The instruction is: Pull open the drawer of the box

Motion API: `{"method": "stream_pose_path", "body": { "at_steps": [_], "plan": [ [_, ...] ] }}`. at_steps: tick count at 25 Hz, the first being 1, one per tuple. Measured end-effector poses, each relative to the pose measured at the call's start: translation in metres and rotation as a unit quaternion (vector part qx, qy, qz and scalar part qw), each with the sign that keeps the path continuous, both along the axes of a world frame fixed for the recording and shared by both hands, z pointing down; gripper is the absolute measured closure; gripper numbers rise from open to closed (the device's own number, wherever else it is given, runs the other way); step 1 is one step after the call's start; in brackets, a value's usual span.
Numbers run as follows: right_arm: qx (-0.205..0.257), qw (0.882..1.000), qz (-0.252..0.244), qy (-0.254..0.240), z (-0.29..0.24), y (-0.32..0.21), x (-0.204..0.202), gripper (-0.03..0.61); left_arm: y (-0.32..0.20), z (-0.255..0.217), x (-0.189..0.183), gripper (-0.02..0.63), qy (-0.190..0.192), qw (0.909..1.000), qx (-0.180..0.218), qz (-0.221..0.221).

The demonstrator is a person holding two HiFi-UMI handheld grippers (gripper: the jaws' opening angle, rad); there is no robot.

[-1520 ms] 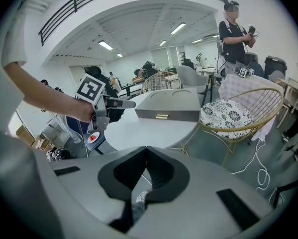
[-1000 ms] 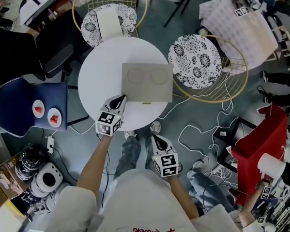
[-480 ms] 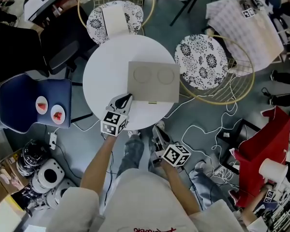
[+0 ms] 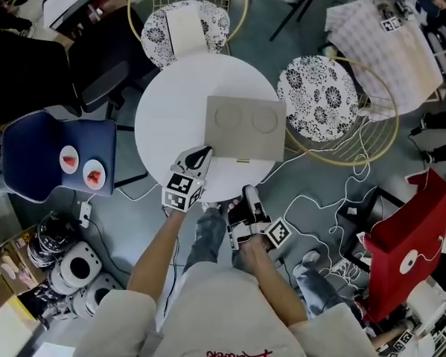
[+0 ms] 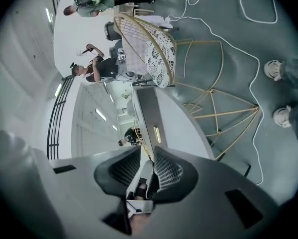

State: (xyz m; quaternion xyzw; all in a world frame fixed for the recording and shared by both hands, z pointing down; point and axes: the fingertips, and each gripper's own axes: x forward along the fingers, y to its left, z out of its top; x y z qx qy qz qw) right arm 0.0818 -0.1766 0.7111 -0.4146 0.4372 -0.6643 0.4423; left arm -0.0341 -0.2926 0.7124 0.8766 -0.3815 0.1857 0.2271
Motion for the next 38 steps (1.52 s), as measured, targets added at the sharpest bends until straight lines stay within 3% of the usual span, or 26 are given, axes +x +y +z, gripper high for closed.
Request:
{"method": "stream_pose_path", "body": {
  "at_steps": [3,7,17,30,38],
  "plan": [
    [-0.007,1.000,-0.003,-0.002,0.006,-0.005,-0.004,0.437,0.000,0.000,-0.001,0.603,0.003,1.0000,0.001,0.001],
    [-0.006,1.000,0.006,-0.001,0.012,-0.021,-0.003,0.410,-0.002,0.000,-0.001,0.603,0.007,1.0000,0.003,0.000],
    [-0.006,1.000,-0.004,0.027,0.018,-0.064,-0.008,0.411,-0.002,-0.002,-0.001,0.603,0.010,0.9999,0.002,0.003],
    [-0.023,0.998,-0.002,0.057,0.029,-0.072,-0.004,0.411,-0.001,-0.001,-0.001,0.603,0.018,0.9998,0.001,0.007],
    [-0.010,0.999,0.015,0.043,0.028,-0.075,-0.003,0.423,-0.002,-0.001,-0.001,0.603,0.019,0.9998,0.000,0.007]
  ]
}}
